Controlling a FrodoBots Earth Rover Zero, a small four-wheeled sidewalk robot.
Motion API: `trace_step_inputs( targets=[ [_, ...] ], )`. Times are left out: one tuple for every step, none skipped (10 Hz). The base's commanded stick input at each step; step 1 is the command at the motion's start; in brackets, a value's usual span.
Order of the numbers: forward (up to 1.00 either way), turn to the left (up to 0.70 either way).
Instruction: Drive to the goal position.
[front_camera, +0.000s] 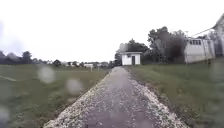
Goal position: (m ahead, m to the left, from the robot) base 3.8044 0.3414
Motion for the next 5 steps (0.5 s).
trace_step_inputs(
  targets=[
    [0.7,0.0],
    [0.7,0.0],
    [0.7,0.0],
    [0.7,0.0],
    [0.7,0.0]
  ],
)
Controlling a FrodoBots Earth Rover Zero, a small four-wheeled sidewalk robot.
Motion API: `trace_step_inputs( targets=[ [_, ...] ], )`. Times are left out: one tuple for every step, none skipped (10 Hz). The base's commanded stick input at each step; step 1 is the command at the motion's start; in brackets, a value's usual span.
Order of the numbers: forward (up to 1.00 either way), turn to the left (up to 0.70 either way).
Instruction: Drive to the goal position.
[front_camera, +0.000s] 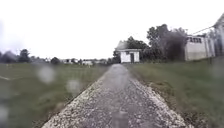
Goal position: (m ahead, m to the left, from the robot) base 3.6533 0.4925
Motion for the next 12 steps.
trace_step_inputs(
  targets=[
    [0.7,0.0],
    [0.7,0.0],
    [0.7,0.0],
    [0.7,0.0],
    [0.7,0.0],
    [0.7,0.0],
    [0.7,0.0],
    [0.7,0.0],
    [0.7,0.0],
    [0.7,0.0],
    [0.7,0.0],
    [0.7,0.0]
  ],
)
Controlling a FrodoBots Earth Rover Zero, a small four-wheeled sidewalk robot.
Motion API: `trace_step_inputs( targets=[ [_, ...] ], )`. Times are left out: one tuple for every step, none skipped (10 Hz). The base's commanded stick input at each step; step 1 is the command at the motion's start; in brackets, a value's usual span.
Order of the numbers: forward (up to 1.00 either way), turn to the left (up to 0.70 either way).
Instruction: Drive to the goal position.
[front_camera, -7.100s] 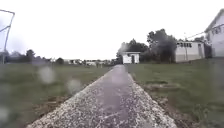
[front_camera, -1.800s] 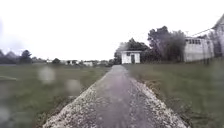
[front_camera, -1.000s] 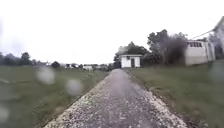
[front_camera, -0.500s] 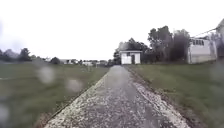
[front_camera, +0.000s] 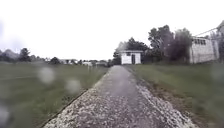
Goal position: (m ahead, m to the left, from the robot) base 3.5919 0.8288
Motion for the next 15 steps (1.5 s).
trace_step_inputs(
  targets=[
    [0.7,0.0],
    [0.7,0.0],
    [0.7,0.0],
    [0.7,-0.15],
    [0.7,-0.24],
    [0.7,-0.14],
    [0.7,-0.04],
    [0.7,0.0],
    [0.7,0.0],
    [0.7,0.0],
    [0.7,0.0],
    [0.7,0.0],
    [0.7,0.0],
    [0.7,0.0],
    [0.7,0.0]
  ],
)
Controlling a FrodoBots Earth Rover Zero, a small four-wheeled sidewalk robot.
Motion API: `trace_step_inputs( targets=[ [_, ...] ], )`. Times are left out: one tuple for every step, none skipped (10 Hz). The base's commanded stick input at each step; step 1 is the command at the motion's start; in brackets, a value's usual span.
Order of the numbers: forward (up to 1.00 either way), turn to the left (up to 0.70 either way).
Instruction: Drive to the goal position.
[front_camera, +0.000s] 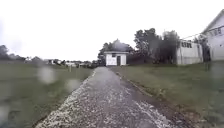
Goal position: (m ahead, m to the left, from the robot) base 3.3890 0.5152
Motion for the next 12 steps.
trace_step_inputs(
  targets=[
    [0.7,0.0],
    [0.7,0.0],
    [0.7,0.08],
    [0.7,0.26],
    [0.7,0.27],
    [0.7,0.2],
    [0.7,0.05],
    [0.7,0.0],
    [0.7,0.0],
    [0.7,0.0],
    [0.7,0.0],
    [0.7,0.0]
  ],
)
